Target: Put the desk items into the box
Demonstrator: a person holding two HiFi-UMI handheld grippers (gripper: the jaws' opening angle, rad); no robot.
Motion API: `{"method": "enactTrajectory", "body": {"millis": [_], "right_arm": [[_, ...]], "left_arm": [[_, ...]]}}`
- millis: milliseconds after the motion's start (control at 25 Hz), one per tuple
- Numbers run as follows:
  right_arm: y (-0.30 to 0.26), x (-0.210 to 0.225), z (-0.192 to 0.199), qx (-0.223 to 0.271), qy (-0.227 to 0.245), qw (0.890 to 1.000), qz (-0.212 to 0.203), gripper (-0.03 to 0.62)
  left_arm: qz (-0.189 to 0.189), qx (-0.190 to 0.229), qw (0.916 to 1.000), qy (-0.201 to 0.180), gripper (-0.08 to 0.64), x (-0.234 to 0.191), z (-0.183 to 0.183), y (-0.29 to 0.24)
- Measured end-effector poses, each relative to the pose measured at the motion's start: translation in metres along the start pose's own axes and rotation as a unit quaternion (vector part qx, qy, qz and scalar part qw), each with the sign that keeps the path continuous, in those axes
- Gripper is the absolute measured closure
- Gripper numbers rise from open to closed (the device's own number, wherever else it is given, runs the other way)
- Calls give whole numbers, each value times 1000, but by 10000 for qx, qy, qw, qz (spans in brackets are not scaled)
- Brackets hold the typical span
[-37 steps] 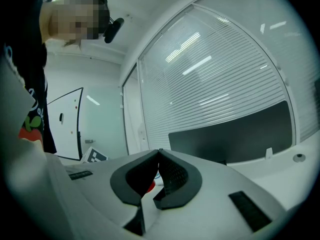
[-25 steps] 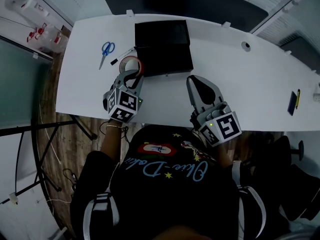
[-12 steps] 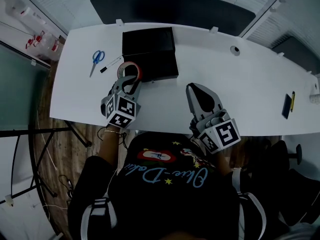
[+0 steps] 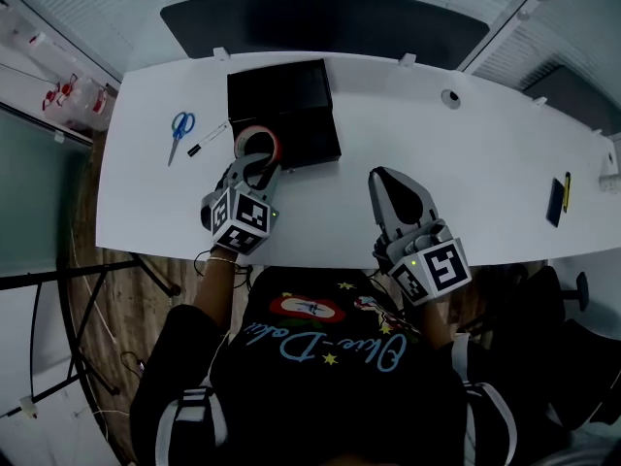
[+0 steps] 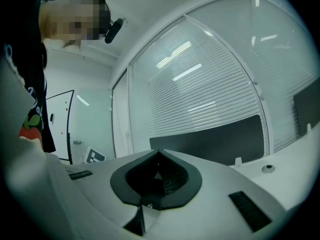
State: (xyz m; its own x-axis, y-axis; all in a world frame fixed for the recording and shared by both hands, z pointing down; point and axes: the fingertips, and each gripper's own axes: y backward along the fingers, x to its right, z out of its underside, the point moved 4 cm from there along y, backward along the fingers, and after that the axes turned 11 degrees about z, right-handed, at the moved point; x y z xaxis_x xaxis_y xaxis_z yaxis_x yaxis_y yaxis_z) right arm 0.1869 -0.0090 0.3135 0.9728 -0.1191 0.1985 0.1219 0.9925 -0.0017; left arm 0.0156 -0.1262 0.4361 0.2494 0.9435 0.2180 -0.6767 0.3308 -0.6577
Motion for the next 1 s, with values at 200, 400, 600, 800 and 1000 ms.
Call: {"method": "enactTrajectory", "body": {"millis": [200,400,600,800,1000], "right_arm": [[-11,-3,-1,32,-2,9999,110,589],[-18,-8,1,21,42,9999,157,589],[-25,-13,1,-6,55,9998,171,589],[-30,-13,2,-23,64,9997,236,589],[-33,-9,2,-17,45,9994,344,589]], "left_arm": [[190,-132,9996,-136,491,-6,7,-10],[343,-235,9989,-216,491,-8,11,-17],[522,-303,9974,-382,491,-8,22,-28],[652,-411,9966,-306,491,-11,27,-34],[798,-500,9951,-291,491,-14,34,-41]]}}
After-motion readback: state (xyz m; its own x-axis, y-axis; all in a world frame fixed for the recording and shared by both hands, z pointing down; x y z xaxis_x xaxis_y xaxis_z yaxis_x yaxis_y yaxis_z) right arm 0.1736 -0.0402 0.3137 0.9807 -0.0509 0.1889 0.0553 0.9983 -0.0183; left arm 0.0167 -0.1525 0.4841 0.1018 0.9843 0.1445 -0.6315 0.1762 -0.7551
